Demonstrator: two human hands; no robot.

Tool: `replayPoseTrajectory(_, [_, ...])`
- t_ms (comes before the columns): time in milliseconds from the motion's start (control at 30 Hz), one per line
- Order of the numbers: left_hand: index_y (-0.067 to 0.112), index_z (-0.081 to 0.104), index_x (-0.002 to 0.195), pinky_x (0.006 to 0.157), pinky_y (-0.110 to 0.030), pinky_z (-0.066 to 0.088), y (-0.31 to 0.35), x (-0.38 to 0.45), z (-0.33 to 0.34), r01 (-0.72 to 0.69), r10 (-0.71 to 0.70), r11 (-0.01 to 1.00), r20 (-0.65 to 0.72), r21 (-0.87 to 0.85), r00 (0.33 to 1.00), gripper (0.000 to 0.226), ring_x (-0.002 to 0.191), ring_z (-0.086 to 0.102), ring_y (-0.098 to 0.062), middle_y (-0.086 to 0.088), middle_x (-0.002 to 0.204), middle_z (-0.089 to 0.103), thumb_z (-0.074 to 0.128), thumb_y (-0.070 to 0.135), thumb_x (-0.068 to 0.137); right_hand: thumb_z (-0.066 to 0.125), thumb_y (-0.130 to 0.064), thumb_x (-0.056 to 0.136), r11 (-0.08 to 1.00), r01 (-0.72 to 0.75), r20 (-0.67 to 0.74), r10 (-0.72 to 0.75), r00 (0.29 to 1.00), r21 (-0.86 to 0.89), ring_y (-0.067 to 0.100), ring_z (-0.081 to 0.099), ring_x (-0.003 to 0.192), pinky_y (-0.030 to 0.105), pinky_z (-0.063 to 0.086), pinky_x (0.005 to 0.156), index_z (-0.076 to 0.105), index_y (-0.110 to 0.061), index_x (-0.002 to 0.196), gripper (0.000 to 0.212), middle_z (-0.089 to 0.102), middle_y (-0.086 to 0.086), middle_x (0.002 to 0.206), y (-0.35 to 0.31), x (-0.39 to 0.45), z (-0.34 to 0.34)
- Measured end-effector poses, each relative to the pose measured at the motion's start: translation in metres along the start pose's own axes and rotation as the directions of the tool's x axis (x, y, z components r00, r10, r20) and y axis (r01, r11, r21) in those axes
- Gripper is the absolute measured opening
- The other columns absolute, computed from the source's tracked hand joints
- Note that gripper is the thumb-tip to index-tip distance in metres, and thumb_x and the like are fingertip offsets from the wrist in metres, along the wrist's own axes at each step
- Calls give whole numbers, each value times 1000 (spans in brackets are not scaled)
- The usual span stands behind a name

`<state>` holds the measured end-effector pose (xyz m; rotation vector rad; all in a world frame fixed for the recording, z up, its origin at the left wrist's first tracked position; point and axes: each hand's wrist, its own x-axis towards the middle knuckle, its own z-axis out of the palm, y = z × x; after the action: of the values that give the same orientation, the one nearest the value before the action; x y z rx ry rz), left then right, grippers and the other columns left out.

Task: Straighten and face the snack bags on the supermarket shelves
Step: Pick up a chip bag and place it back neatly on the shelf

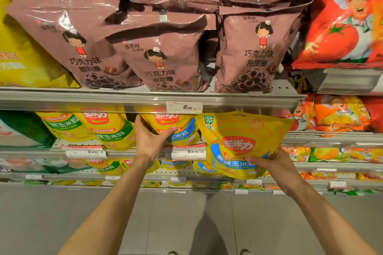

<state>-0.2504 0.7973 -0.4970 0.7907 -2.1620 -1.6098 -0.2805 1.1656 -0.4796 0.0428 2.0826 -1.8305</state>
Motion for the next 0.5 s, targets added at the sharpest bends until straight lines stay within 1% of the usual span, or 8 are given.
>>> replayPoseTrajectory(100, [18, 27, 153, 113, -47, 47, 0, -4, -7, -30, 30, 999, -8, 14, 1000, 135, 133, 54, -22, -4, 144, 54, 97, 62, 47, 90, -23, 60, 1000, 3, -5, -3, 1000, 25, 27, 76, 69, 37, 60, 53, 75, -18, 110, 53, 80, 10, 96, 2, -3, -1])
replayPoseTrajectory(133, [17, 29, 153, 111, -47, 48, 0, -5, -8, -33, 33, 999, -10, 18, 999, 131, 131, 56, -22, -5, 143, 55, 98, 59, 50, 90, -25, 59, 1000, -2, -6, 2, 1000, 29, 30, 77, 75, 41, 62, 57, 74, -18, 112, 56, 80, 10, 98, 4, -4, -1])
replayPoseTrajectory(233, [14, 31, 152, 106, -48, 52, 0, -7, -11, -34, 35, 998, -25, 44, 999, 121, 125, 60, -24, -8, 139, 57, 97, 52, 58, 90, -21, 63, 999, -33, -21, 34, 999, 37, 44, 74, 90, 63, 61, 73, 72, -15, 118, 58, 80, 12, 101, 12, -4, 0])
replayPoseTrajectory(300, [13, 33, 151, 103, -50, 53, -1, -8, -13, -37, 40, 998, -51, 59, 998, 115, 120, 63, -24, -8, 134, 61, 94, 53, 62, 89, -15, 68, 998, -34, -33, 35, 999, 54, 48, 72, 95, 69, 58, 77, 71, -15, 119, 54, 79, 13, 104, 15, -3, 1])
replayPoseTrajectory(367, [14, 35, 149, 103, -50, 54, -2, -7, -15, -43, 46, 997, -61, 57, 997, 114, 119, 64, -23, -7, 133, 62, 93, 57, 62, 88, -11, 71, 998, -38, -39, 40, 998, 47, 52, 70, 95, 68, 58, 78, 71, -15, 118, 50, 79, 14, 104, 15, -1, 1])
replayPoseTrajectory(400, [15, 34, 150, 105, -49, 53, -2, -6, -15, -46, 49, 998, -57, 48, 997, 117, 122, 63, -23, -7, 136, 62, 93, 60, 60, 88, -12, 71, 998, -42, -35, 44, 998, 41, 52, 70, 94, 65, 59, 78, 71, -15, 118, 50, 79, 13, 102, 15, -1, 1])
replayPoseTrajectory(467, [17, 26, 156, 112, -49, 47, -3, -6, -17, -35, 37, 998, -46, 44, 998, 133, 134, 56, -22, -6, 146, 56, 90, 71, 53, 89, -14, 70, 997, -57, -15, 58, 998, 48, 47, 72, 91, 59, 61, 77, 72, -19, 115, 48, 80, 9, 102, 17, -1, 2])
replayPoseTrajectory(500, [17, 21, 158, 114, -49, 45, -3, -7, -18, -25, 26, 999, -41, 42, 999, 141, 137, 52, -22, -5, 149, 54, 87, 76, 49, 89, -15, 69, 996, -68, -11, 69, 998, 62, 42, 74, 92, 55, 61, 79, 73, -22, 111, 46, 80, 7, 102, 19, -1, 4])
